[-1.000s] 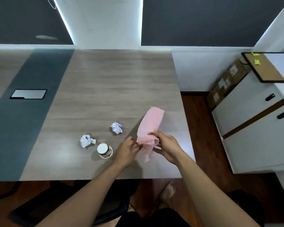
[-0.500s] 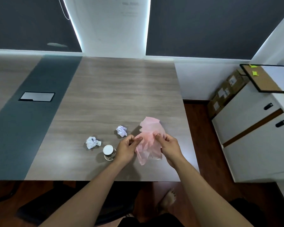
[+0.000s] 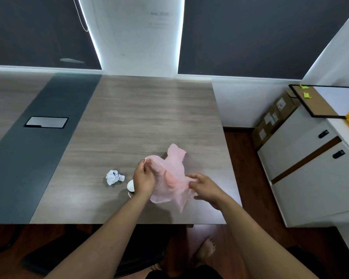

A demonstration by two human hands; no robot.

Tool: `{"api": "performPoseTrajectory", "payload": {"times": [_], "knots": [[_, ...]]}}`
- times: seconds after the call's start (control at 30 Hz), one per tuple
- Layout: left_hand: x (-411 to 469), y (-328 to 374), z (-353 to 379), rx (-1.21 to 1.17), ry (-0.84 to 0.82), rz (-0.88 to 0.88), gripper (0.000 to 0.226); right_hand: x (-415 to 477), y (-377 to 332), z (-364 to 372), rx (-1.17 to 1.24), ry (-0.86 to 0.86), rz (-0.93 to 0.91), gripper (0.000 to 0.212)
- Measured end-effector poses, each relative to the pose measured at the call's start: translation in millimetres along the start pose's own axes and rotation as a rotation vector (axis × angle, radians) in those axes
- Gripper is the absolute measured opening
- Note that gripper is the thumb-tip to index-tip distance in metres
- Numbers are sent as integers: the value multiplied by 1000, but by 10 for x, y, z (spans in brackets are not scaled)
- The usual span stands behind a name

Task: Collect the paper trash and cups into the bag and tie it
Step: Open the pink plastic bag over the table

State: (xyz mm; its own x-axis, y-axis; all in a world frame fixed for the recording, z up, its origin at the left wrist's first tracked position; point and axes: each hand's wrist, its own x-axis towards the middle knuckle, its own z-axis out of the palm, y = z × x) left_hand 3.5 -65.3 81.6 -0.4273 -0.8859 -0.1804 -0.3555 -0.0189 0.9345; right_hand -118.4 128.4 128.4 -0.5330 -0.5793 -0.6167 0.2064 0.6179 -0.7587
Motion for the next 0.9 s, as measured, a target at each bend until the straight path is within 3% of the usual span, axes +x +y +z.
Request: {"api": "performPoseTrajectory", "payload": {"times": [0.1, 0.13, 0.17, 0.3, 0.37, 0.43, 0.5, 0.53, 0.57, 0.73, 0.9], "knots": [[-53, 65, 61, 61, 118, 81, 38, -45, -45, 137, -298, -28, -11, 120], [-64, 54, 85, 104, 112, 141, 36, -39, -51, 182, -365, 17, -51, 128], [-77, 41, 111, 148, 94, 202, 33, -19, -56, 221, -377, 78, -96, 125], [-98, 30, 160, 269, 48, 382, 45, 8, -153, 247, -254, 247, -221, 71], [-100, 47, 148, 348, 52, 432, 55, -94, -247, 159, -216, 83, -244, 60], [-101, 69, 118, 405, 53, 498, 54, -294, -374, 69, -257, -273, -134, 60], [-103, 113, 95, 478, 43, 580, 48, -374, -400, -12, -380, -396, 25, 97], [-102, 130, 95, 510, 45, 615, 45, -379, -410, -25, -389, -375, 51, 110], [-97, 140, 102, 534, 51, 637, 43, -362, -410, -32, -351, -332, 52, 107], [-44, 165, 212, 451, 6, 588, 51, -64, -287, -118, 24, 95, 20, 42], [69, 180, 352, 423, -34, 464, 63, 216, -372, -488, 746, 106, 116, 16]]}}
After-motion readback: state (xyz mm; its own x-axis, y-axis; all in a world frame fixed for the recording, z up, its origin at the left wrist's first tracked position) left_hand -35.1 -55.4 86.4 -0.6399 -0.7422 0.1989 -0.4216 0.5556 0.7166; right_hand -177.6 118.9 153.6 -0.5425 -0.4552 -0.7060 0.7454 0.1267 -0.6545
